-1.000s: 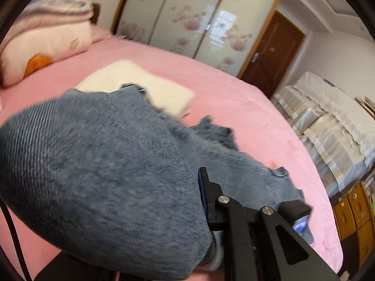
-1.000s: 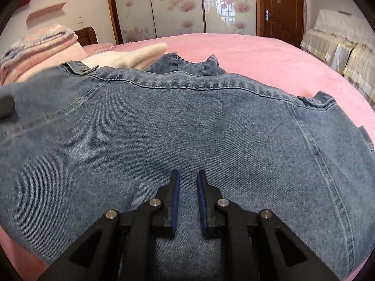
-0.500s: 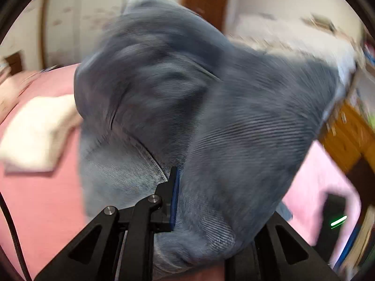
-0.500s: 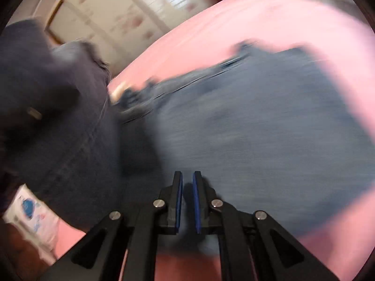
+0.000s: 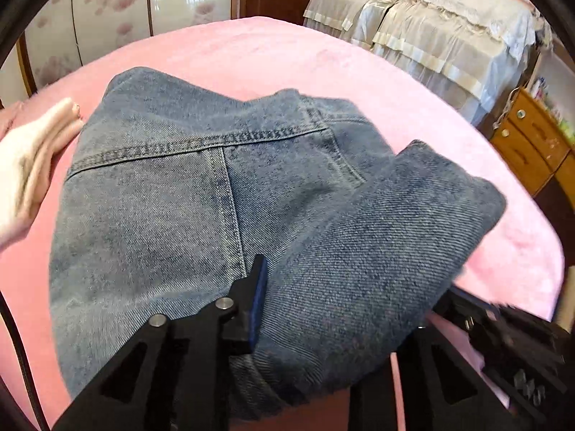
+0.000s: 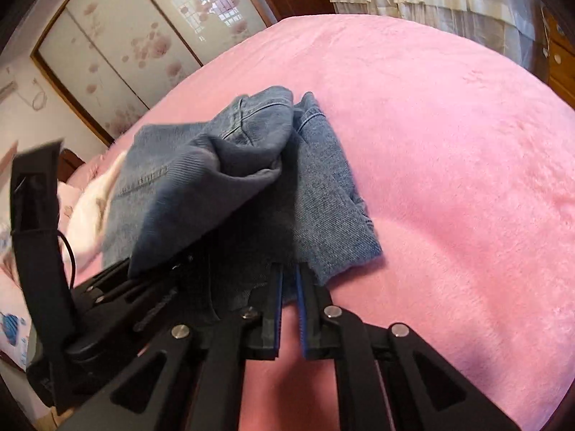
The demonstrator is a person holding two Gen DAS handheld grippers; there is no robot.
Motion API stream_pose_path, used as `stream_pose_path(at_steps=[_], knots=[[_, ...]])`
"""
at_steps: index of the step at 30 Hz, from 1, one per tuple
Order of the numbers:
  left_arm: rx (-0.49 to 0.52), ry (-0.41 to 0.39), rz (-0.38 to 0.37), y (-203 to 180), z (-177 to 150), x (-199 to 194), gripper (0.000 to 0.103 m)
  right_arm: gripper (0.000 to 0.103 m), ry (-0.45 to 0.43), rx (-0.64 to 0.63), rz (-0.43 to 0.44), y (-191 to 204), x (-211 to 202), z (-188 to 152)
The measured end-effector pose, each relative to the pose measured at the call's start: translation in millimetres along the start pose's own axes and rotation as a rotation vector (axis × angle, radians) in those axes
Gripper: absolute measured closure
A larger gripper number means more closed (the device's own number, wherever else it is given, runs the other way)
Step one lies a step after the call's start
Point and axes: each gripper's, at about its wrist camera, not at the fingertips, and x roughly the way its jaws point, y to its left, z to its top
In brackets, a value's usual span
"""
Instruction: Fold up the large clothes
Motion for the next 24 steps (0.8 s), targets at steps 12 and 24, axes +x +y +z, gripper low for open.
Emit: stream_pose_path(at_steps=[12, 24], knots=[[-0.149, -0.075, -0.153, 28.1, -11.3, -78.2, 0.018, 0.058, -0.055, 0.037, 0.086, -10.4, -48.5, 23.6], [-0.318, -0.067, 0.178, 121.5, -31.7, -73.5, 0.018, 0.056, 0.105, 0.098, 0.159, -2.8, 15.6, 32.0]])
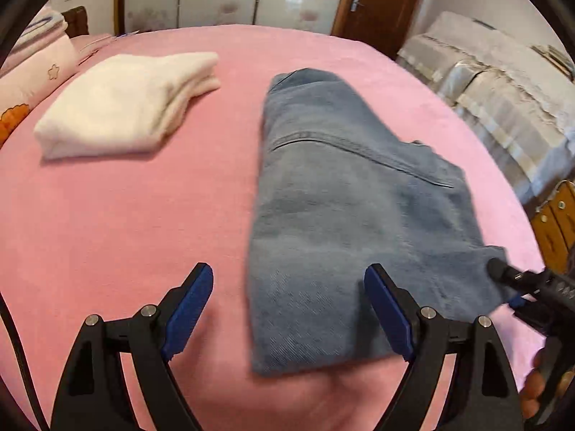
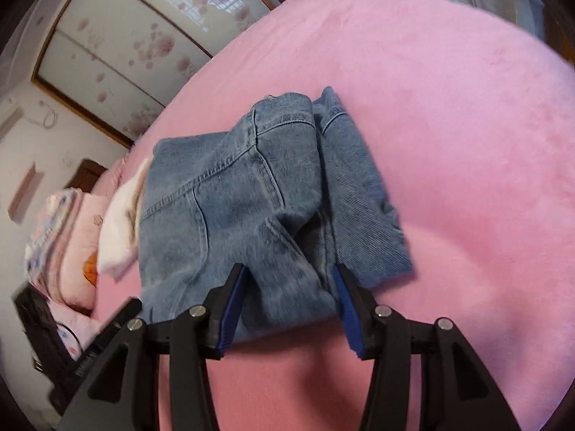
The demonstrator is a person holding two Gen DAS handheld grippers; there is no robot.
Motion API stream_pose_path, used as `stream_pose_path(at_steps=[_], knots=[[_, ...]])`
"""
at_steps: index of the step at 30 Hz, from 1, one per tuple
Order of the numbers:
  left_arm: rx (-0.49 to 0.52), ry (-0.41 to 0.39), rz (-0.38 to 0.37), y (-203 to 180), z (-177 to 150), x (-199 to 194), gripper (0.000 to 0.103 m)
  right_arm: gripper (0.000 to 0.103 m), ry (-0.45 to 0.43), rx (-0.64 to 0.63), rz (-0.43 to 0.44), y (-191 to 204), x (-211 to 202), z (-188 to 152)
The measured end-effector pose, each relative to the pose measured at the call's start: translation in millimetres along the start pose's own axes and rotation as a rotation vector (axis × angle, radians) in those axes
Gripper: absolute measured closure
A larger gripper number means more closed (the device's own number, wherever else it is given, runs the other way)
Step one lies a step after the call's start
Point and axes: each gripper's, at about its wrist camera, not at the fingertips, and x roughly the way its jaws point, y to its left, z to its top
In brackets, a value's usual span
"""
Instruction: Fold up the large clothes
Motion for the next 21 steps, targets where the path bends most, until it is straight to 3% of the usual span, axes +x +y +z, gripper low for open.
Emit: stream_pose_path(at_steps=[2, 4, 6, 8, 11, 14, 16, 18, 21], knots=[[0.002, 0.001, 0.001, -4.1, 2.4, 6.7, 0.018, 0.080, -0.011, -0.052, 0.025, 10.7, -2.8, 9.4], [0.011, -0.024, -0.025, -13.5, 3.4, 7.9, 0.018, 0.083, -0.059, -0.114, 0.031, 23.2, -16.5, 15.1], [0.049, -0.044, -0.071, -28.0, 1.8, 9.6, 0.018, 0.084, -0.166, -0.220, 0.004, 38.8, -40.7, 15.6], [0.102, -0.017, -0.071, -44.8, -1.1, 24.7, 0.018, 0.084, -0.217, -0.268, -0.057, 34.3, -46.0, 14.6], [0.134, 0.056, -0.069, -56.2, -9.4, 52.7, 0.016, 0.084, -0.082, -0.196, -0.194, -12.8, 0.9, 7.6], [0.120, 0.066, -0.085, -54.7, -8.6, 53.9, 0.015, 0.080, -0.081, -0.172, -0.200, -24.2, 6.6, -3.2], [0.127, 0.080, -0.092, -52.8, -4.2, 48.9, 0.016, 0.063, -0.103, -0.174, -0.253, -12.1, -6.3, 0.6], [0.150, 0.068, -0.074, -52.4, 2.4, 34.6, 0.016, 0.061, -0.144, -0.212, -0.281, 1.0, -18.8, 4.3], [0.199, -0.041, -0.043, -56.1, 20.3, 3.7, 0.016, 0.059, -0.204, -0.302, -0.279, 26.5, -36.3, 13.5]])
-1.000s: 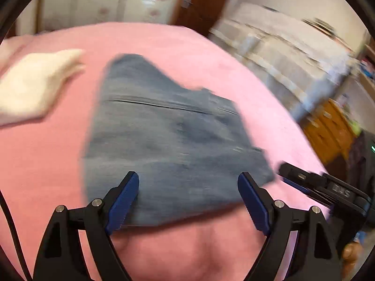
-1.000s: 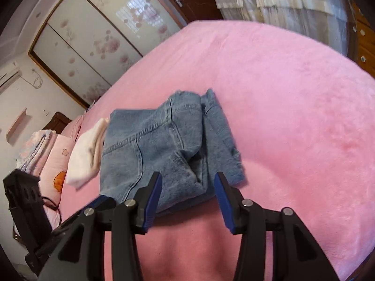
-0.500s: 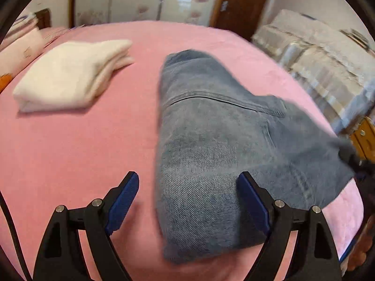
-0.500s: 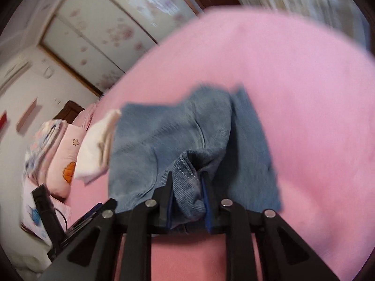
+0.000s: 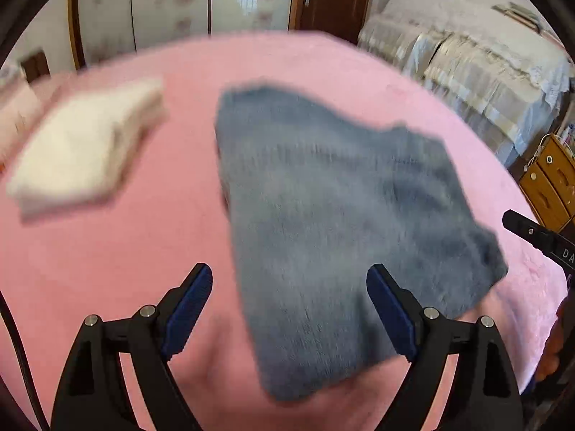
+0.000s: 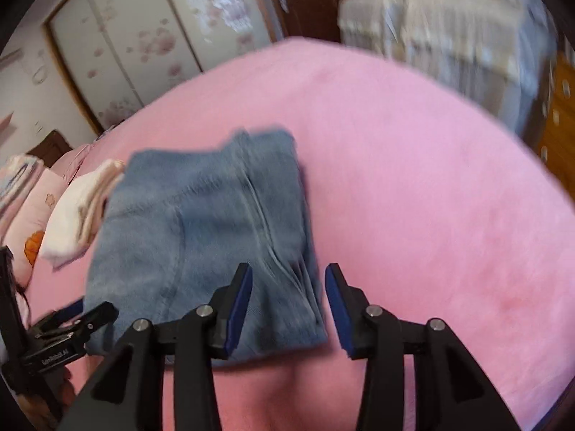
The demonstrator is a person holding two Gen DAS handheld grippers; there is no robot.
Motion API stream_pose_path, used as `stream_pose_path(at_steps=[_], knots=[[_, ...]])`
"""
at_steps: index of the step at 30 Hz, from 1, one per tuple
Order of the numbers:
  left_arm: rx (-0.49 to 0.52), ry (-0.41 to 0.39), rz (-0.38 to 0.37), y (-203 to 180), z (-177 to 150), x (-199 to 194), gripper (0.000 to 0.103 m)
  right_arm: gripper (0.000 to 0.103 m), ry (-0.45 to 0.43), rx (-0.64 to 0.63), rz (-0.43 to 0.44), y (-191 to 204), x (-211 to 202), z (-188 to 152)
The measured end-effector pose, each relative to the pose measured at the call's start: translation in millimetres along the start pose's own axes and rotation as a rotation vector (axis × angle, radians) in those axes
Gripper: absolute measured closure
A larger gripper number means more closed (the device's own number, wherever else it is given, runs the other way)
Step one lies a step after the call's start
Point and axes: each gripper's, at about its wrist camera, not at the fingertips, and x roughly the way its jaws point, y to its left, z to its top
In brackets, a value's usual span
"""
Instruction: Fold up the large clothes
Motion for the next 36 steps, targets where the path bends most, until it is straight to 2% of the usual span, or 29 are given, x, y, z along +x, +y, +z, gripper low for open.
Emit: stream_pose_path(at_steps=[2, 4, 5, 7, 9, 11, 12, 13, 14, 15, 16, 18, 19, 20, 21, 22, 23, 24, 28, 31, 33, 35, 36], knots=[[0.019, -0.041, 0.007, -2.7, 20.9, -10.6, 0.016, 0.058, -0.028, -0.046, 0.041, 13.7, -4.1, 16.4], [0.037, -0.061, 0.013, -5.1, 42.4, -8.4, 0.015, 0.057, -0.042, -0.085, 0.032, 28.4, 3.0, 33.0], [0.048, -0.057, 0.023, -7.2, 54.3, -2.8, 0.015, 0.055, -0.051, -0.112, 0.010, 36.5, 11.1, 43.0], [0.056, -0.047, 0.016, -9.6, 75.3, 13.9, 0.015, 0.042, -0.077, -0.164, -0.049, 48.5, 29.4, 62.0], [0.038, -0.037, 0.000, -7.9, 89.3, 29.7, 0.016, 0.040, -0.075, -0.181, -0.089, 49.6, 51.0, 76.6], [0.002, -0.004, -0.051, -9.5, 102.7, 49.6, 0.018, 0.040, -0.045, -0.171, -0.075, 44.9, 77.1, 91.0], [-0.014, -0.007, -0.082, -9.9, 106.8, 57.7, 0.023, 0.044, -0.028, -0.157, -0.038, 44.5, 87.5, 96.5], [-0.016, -0.010, -0.096, -11.0, 109.0, 66.4, 0.031, 0.060, -0.019, -0.153, -0.007, 46.6, 90.9, 99.2], [-0.003, -0.002, -0.102, -15.2, 111.7, 77.7, 0.035, 0.070, 0.002, -0.155, 0.065, 50.7, 99.6, 102.2], [0.005, 0.028, -0.097, -18.1, 112.3, 91.2, 0.046, 0.082, 0.015, -0.160, 0.096, 55.6, 104.3, 102.3], [0.004, 0.055, -0.088, -19.4, 110.1, 101.7, 0.051, 0.082, 0.054, -0.174, 0.149, 60.9, 115.8, 100.7], [0.015, 0.092, -0.027, -19.0, 105.0, 124.9, 0.055, 0.083, 0.132, -0.200, 0.134, 66.8, 137.0, 95.6], [0.022, 0.097, -0.012, -19.4, 104.1, 129.1, 0.064, 0.096, 0.162, -0.218, 0.071, 61.6, 151.5, 90.8], [0.013, 0.107, -0.005, -17.0, 103.4, 132.5, 0.070, 0.103, 0.169, -0.220, 0.040, 53.7, 157.5, 89.0], [-0.004, 0.106, -0.006, -13.4, 104.2, 133.6, 0.081, 0.103, 0.173, -0.197, 0.051, 44.1, 160.1, 89.1], [-0.016, 0.109, -0.008, -9.6, 104.2, 134.4, 0.088, 0.103, 0.181, -0.136, 0.103, 26.8, 161.0, 90.4], [-0.032, 0.112, -0.018, -4.9, 103.9, 135.9, 0.089, 0.103, 0.185, -0.113, 0.126, 20.3, 161.0, 89.8], [-0.042, 0.110, -0.028, -1.3, 102.7, 135.9, 0.089, 0.103, 0.181, -0.107, 0.133, 18.4, 158.9, 88.0], [-0.013, 0.084, -0.026, 2.4, 94.9, 135.2, 0.089, 0.103, 0.095, -0.150, 0.021, 17.3, 132.1, 86.3], [0.010, 0.073, -0.010, 0.2, 93.6, 131.2, 0.089, 0.103, 0.147, -0.134, 0.021, 4.6, 135.2, 79.4], [0.024, 0.076, 0.001, -4.3, 96.8, 129.4, 0.087, 0.103, 0.142, -0.130, 0.021, -0.4, 128.9, 82.5], [0.044, 0.084, 0.012, -9.8, 94.4, 117.3, 0.078, 0.101, 0.139, -0.118, 0.016, 0.3, 116.7, 85.0], [0.056, 0.082, 0.013, -12.8, 93.6, 108.2, 0.061, 0.099, 0.135, -0.113, 0.019, 1.3, 107.5, 83.6]])
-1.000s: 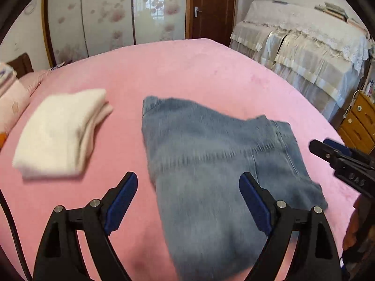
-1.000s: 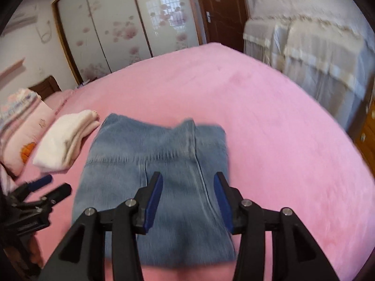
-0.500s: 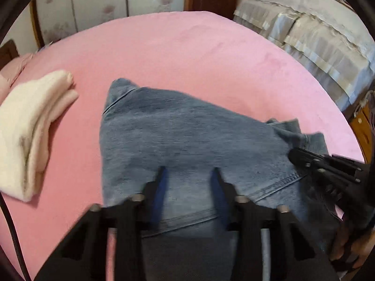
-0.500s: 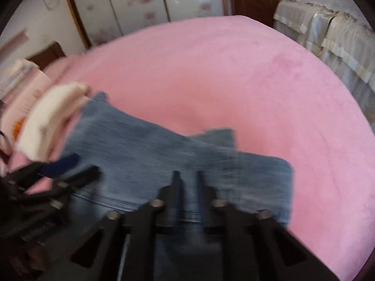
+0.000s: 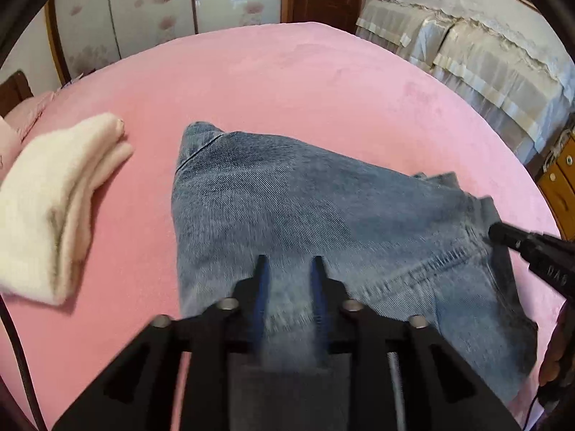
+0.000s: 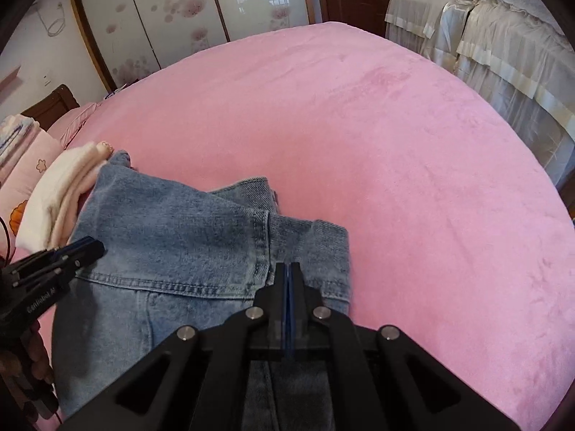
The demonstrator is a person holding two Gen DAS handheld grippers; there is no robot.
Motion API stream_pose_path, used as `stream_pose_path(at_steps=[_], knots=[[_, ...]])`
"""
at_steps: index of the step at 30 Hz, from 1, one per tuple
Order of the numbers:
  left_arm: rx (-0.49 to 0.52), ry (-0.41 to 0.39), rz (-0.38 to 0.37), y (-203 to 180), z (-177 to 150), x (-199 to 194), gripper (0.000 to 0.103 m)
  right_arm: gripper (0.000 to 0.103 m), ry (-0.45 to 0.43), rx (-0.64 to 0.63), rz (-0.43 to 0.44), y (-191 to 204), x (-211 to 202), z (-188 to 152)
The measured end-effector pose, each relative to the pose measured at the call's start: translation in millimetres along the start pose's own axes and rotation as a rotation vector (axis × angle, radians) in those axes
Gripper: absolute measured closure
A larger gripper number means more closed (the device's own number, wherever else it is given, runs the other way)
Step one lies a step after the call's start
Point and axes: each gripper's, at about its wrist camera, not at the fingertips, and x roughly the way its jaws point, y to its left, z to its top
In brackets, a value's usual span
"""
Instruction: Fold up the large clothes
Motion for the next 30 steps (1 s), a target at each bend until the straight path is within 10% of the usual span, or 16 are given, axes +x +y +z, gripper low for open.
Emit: stream_pose_path(at_steps=[1, 3, 21, 30], knots=[[0.004, -0.005, 0.003, -1.6, -1.1, -6.6, 0.034, 0.099, -0.004, 0.000, 0.005, -0.1, -7.0, -0.7], [0.008, -0.038, 0.065, -3.8, -4.4, -27.9, 0.014, 0.098, -0.016, 0.001, 0.017, 4.0, -21.2, -1.5], [-0.032, -0.131, 0.079, 13.2, -28.9, -197.9, 0.014, 0.029, -0.208, -0.128, -0.031, 62.2, -189.9, -28.8], [-0.054, -0.089, 0.003, 9.6, -42.7, -214.2, 0.014, 0.028, -0.218, -0.164, -0.028, 66.3, -219.9, -42.4]])
